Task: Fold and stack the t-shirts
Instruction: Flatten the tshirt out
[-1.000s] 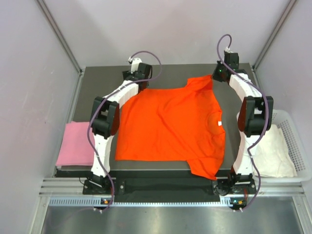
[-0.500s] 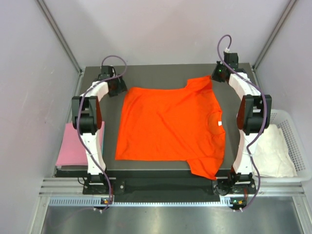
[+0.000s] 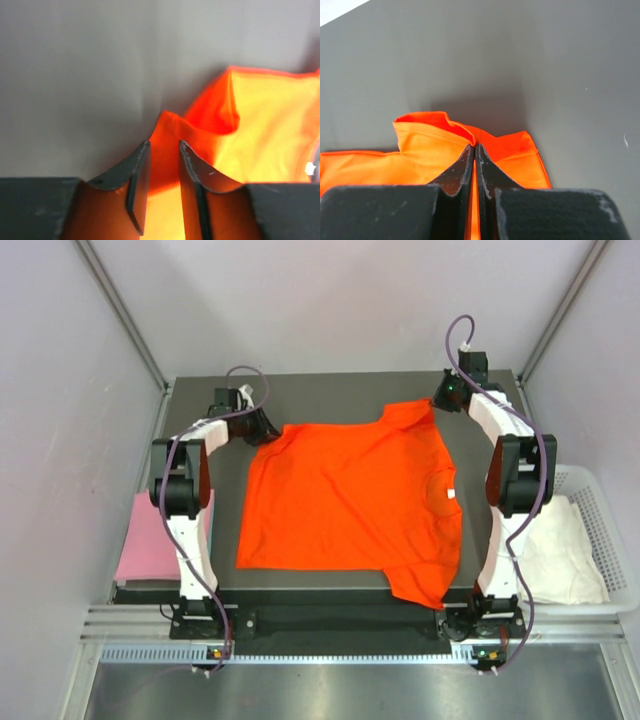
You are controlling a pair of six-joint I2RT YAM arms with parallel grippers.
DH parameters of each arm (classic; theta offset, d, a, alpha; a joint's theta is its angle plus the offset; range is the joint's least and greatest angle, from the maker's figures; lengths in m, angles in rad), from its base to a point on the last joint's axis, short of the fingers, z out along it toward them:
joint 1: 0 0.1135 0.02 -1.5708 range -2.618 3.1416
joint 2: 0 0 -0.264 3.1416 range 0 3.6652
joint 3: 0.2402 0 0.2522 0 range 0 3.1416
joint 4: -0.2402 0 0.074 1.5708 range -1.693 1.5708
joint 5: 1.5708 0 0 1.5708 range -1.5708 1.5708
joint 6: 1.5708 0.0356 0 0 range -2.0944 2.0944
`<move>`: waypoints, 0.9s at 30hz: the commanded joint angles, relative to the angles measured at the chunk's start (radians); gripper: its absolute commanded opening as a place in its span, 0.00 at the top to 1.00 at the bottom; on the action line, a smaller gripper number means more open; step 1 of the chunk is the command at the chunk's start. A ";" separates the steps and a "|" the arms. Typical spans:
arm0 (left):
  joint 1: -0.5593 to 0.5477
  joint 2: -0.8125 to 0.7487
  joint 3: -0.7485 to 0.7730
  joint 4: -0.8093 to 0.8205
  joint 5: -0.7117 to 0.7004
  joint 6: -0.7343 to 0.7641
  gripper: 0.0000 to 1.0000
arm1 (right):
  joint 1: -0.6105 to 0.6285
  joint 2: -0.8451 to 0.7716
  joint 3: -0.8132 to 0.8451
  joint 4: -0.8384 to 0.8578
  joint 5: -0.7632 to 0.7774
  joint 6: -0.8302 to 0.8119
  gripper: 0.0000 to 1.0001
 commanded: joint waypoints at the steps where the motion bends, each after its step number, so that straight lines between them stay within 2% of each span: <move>1: -0.040 -0.227 -0.150 0.251 0.079 -0.072 0.64 | -0.001 -0.034 0.013 0.030 -0.012 0.002 1.00; 5: -0.088 -0.337 -0.267 0.333 0.154 -0.182 0.67 | -0.001 -0.037 0.023 0.019 -0.006 -0.011 1.00; 6: -0.097 -0.362 -0.298 0.403 0.160 -0.207 0.67 | -0.003 -0.039 0.025 0.016 -0.004 -0.011 1.00; 8: -0.125 -0.431 -0.368 0.469 0.154 -0.239 0.65 | -0.003 -0.039 0.025 0.017 -0.006 -0.016 1.00; 9: -0.131 -0.443 -0.365 0.423 0.110 -0.224 0.63 | -0.001 -0.040 0.025 0.014 -0.006 -0.015 1.00; 10: -0.135 -0.446 -0.346 0.361 0.084 -0.198 0.61 | -0.001 -0.042 0.025 0.011 -0.007 -0.015 1.00; 13: -0.117 -0.395 -0.237 0.153 -0.013 -0.083 0.45 | -0.001 -0.043 0.019 0.011 -0.021 -0.010 1.00; 15: -0.094 -0.306 -0.114 0.073 -0.011 -0.051 0.36 | 0.000 -0.045 0.013 0.014 -0.024 -0.008 1.00; 16: -0.086 -0.273 -0.065 -0.017 -0.042 -0.040 0.32 | 0.000 -0.046 0.010 0.016 -0.026 -0.008 1.00; 17: -0.086 -0.220 0.017 -0.038 -0.053 0.001 0.31 | 0.000 -0.048 0.007 0.014 -0.027 -0.008 1.00; 22: -0.073 -0.106 0.107 0.045 -0.097 0.025 0.31 | 0.000 -0.045 0.000 0.011 -0.033 -0.010 1.00; 24: -0.068 -0.043 0.144 0.127 -0.045 -0.008 0.32 | 0.000 -0.042 0.000 0.010 -0.037 -0.011 1.00; 27: -0.069 0.064 0.210 0.230 0.082 -0.067 0.41 | 0.000 -0.042 -0.006 0.008 -0.037 -0.013 1.00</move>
